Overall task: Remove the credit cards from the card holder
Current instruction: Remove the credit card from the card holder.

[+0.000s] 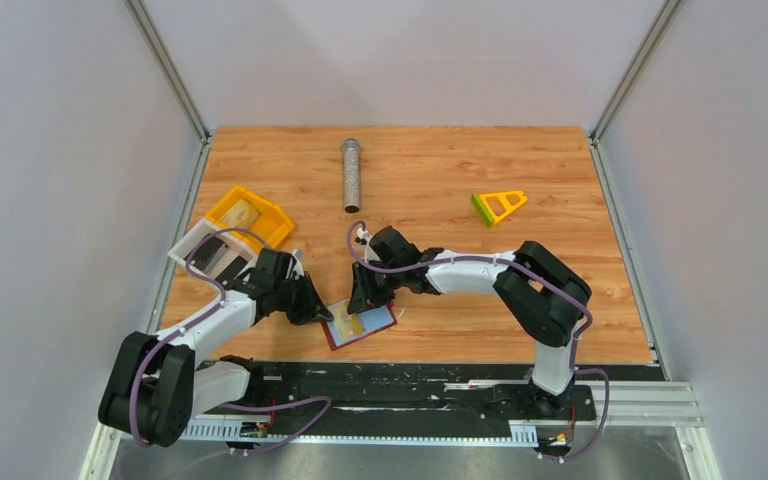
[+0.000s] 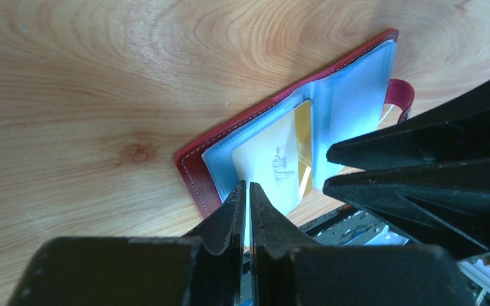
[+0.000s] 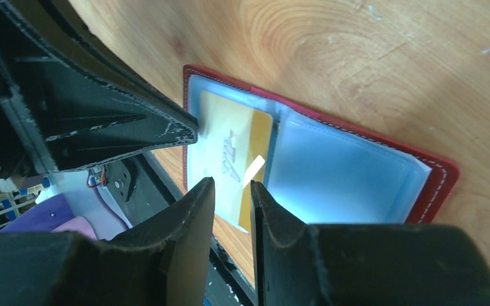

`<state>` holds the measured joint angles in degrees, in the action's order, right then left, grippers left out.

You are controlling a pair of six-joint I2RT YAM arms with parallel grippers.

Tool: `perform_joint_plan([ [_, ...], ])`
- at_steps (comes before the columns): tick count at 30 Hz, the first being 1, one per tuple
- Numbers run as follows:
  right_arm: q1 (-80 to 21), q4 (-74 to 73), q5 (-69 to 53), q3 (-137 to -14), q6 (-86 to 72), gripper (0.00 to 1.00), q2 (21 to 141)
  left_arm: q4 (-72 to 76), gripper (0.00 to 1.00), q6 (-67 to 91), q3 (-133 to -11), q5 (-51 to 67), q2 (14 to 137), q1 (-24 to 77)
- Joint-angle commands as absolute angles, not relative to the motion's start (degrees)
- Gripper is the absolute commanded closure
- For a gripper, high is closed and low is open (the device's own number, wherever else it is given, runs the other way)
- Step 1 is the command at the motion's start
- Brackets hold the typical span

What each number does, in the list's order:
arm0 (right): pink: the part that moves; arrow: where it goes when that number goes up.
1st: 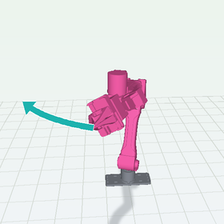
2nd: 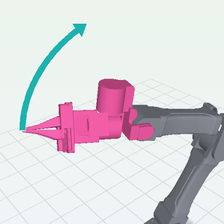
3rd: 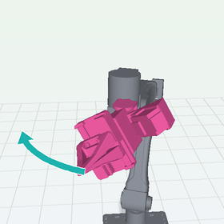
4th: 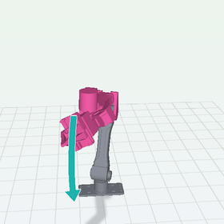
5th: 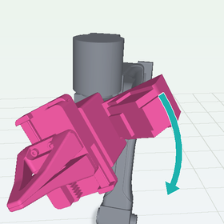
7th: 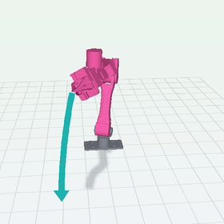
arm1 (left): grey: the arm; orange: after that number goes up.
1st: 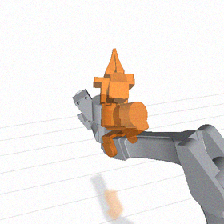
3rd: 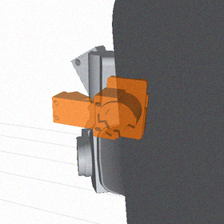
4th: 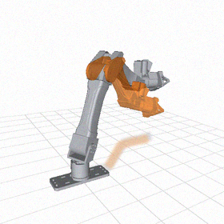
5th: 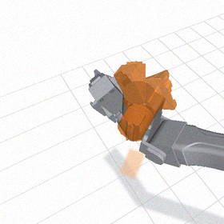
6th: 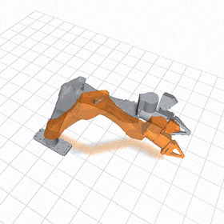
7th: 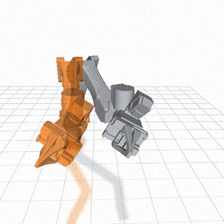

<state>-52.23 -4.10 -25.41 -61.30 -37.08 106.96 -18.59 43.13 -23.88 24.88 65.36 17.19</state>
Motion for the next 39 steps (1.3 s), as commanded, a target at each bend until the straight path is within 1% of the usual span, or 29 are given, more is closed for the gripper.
perform_joint_plan([
  [1,-51.8,-3.7,-25.3,-62.7,-35.7,0.72,108.4,-17.0,0.88,42.5,-23.3,23.8,65.5,17.0],
  [26,-51.5,-0.5,-27.8,-60.3,-36.3,0.76,111.4,-15.8,0.88,42.4,-22.2,23.8,66.1,17.0],
  [36,-50.4,4.0,-30.6,-59.0,-37.7,0.79,112.2,-14.7,0.88,42.5,-21.9,24.3,66.6,17.0],
  [39,-50.1,5.2,-31.2,-58.3,-38.1,0.87,112.2,-14.5,0.88,42.6,-21.7,24.3,66.6,17.0],
])
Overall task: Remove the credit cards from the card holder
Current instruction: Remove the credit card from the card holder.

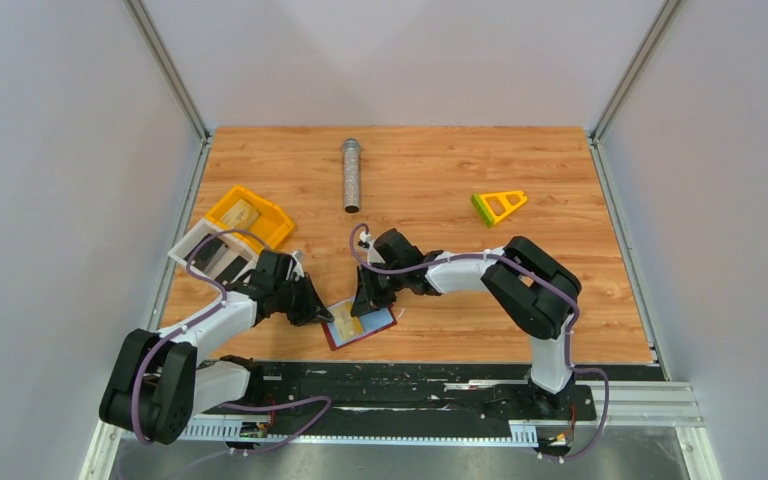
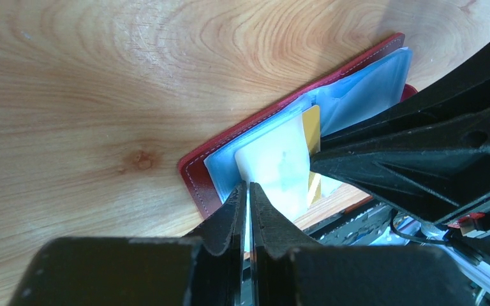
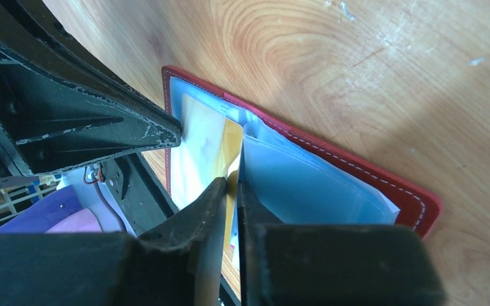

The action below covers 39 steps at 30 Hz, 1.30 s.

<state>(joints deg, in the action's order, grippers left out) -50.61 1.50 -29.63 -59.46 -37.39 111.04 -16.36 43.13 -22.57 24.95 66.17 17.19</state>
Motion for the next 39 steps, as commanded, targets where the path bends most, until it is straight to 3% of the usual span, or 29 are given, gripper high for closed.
perform_joint_plan([
  [1,-50.0,5.4,-31.3,-58.1,-38.3,0.91,112.1,-14.5,0.88,42.6,-21.7,24.3,66.6,17.0],
  [4,-49.4,6.6,-31.2,-56.8,-38.4,1.00,111.1,-14.4,0.88,42.5,-21.6,24.3,66.7,17.0],
  [23,-43.9,6.7,-30.3,-48.3,-41.1,1.00,97.9,-13.8,0.85,41.4,-25.0,26.9,69.3,17.0],
  [39,-43.7,11.3,-26.7,-44.4,-51.9,1.00,82.5,-4.7,0.50,50.9,-26.4,39.9,52.8,17.1],
])
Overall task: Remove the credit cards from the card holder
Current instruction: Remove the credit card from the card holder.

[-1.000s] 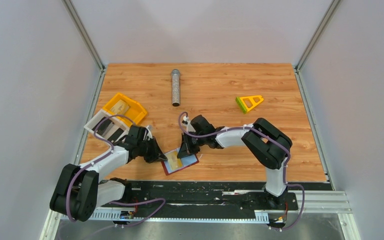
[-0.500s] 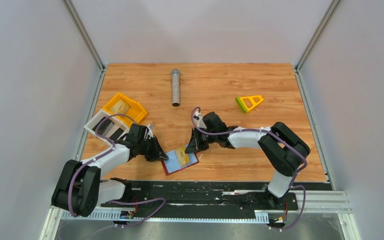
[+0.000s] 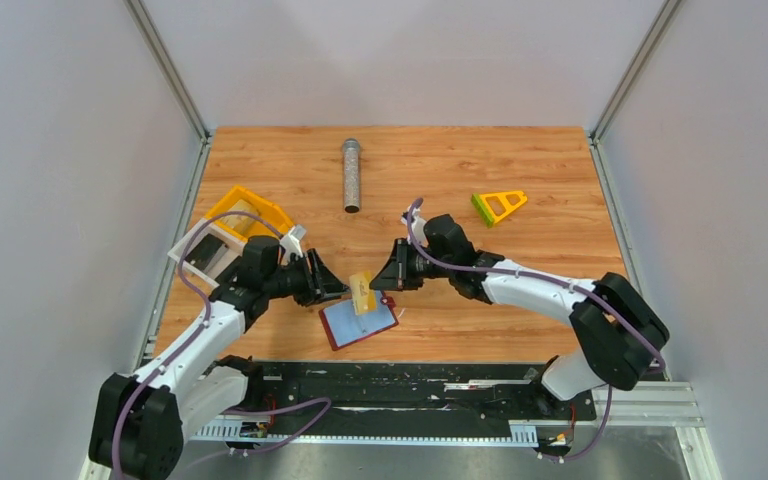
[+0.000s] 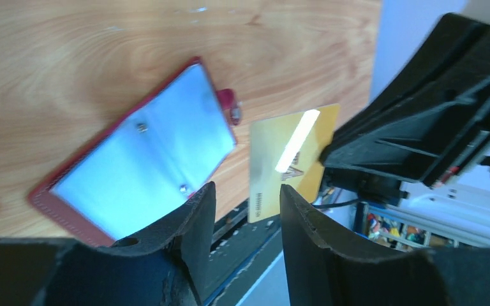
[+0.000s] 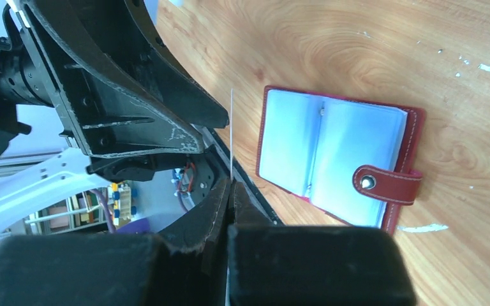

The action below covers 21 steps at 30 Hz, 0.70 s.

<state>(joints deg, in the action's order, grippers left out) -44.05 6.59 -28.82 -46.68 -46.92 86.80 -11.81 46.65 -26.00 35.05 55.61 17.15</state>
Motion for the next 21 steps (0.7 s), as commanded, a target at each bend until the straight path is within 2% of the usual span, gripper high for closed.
perform_joint_plan([
  [1,-43.8,12.9,-26.5,-43.5,-53.2,1.00,81.6,-1.7,0.49,53.1,-25.3,41.2,52.4,17.1],
  [9,-43.9,25.5,-27.6,-37.3,-61.9,1.00,76.7,15.6,0.46,62.1,-19.6,44.7,51.3,17.1],
  [15,-44.0,29.5,-29.8,-35.9,-63.2,1.00,77.3,21.2,0.49,65.7,-18.1,45.1,50.2,17.1],
  [17,-44.2,30.8,-31.4,-35.7,-63.2,1.00,78.3,23.3,0.57,67.1,-17.6,45.5,50.1,17.1],
  [19,-44.2,31.2,-33.6,-35.7,-62.1,0.98,79.3,24.7,0.76,68.2,-17.4,46.0,50.2,17.1],
  [20,-44.2,31.0,-34.6,-35.6,-61.2,0.96,79.7,25.5,0.82,68.7,-17.3,46.4,50.2,17.1],
  [21,-44.2,30.5,-35.6,-35.6,-60.2,0.93,79.9,25.7,0.94,68.9,-17.3,46.7,50.4,17.1],
])
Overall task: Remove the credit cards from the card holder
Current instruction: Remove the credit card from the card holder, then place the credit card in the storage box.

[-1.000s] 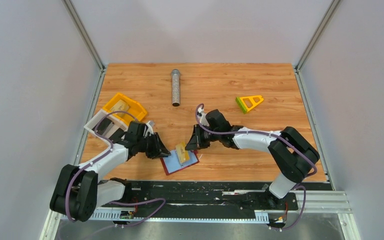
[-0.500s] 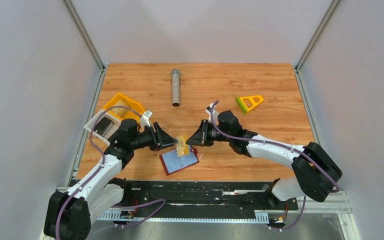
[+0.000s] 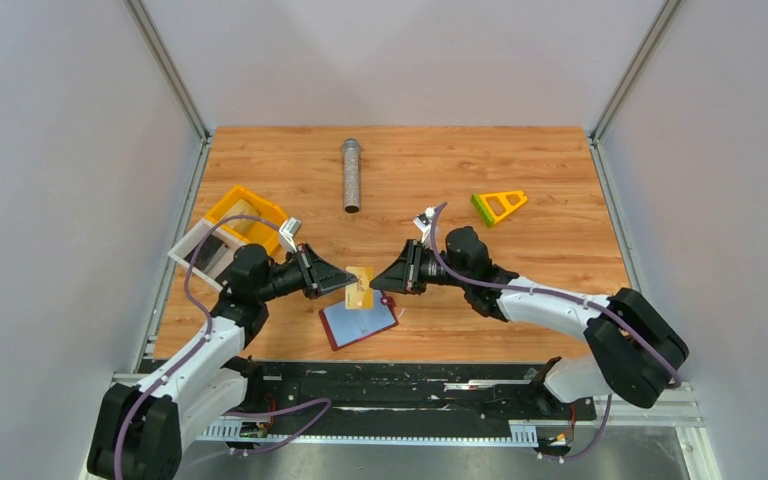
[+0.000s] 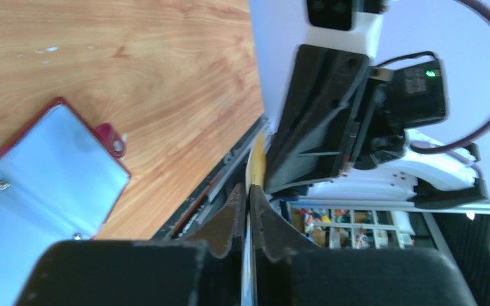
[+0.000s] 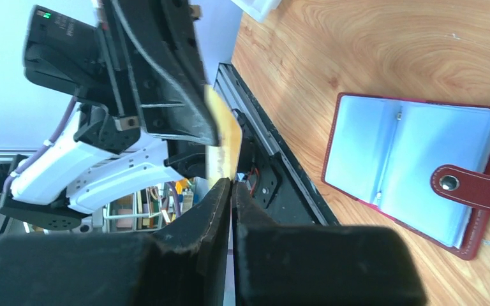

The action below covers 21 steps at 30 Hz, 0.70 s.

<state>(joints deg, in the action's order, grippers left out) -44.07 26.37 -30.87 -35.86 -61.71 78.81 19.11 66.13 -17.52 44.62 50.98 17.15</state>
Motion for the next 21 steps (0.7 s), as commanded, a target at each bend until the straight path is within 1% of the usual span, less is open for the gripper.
perform_joint_plan([
  [1,-44.2,29.9,-36.2,-35.5,-58.8,0.90,79.8,26.0,0.97,68.9,-17.4,47.3,50.5,17.1],
  [2,-44.0,28.7,-36.6,-35.6,-57.0,0.87,79.5,26.0,1.00,68.8,-17.5,47.6,50.6,17.1],
  [5,-42.7,22.3,-37.6,-36.9,-50.5,0.79,77.7,24.1,1.00,67.1,-18.5,49.5,51.0,17.0],
  [8,-40.1,16.0,-42.2,-38.9,-43.2,0.67,76.2,20.4,1.00,62.8,-20.6,52.0,52.4,17.1],
  [10,-38.9,11.2,-44.7,-41.0,-38.6,0.62,75.6,18.0,1.00,60.8,-22.7,54.0,53.5,17.1],
  [14,-37.7,1.4,-47.1,-47.4,-30.0,0.56,75.9,15.4,1.00,58.3,-24.7,57.2,55.3,17.1],
  [16,-37.3,-3.1,-48.8,-50.2,-27.0,0.55,77.1,14.9,1.00,57.7,-25.5,59.1,56.3,17.2],
  [21,-37.0,-9.2,-52.2,-57.8,-22.1,0.54,82.1,11.5,1.00,54.2,-28.5,63.1,59.6,18.0],
])
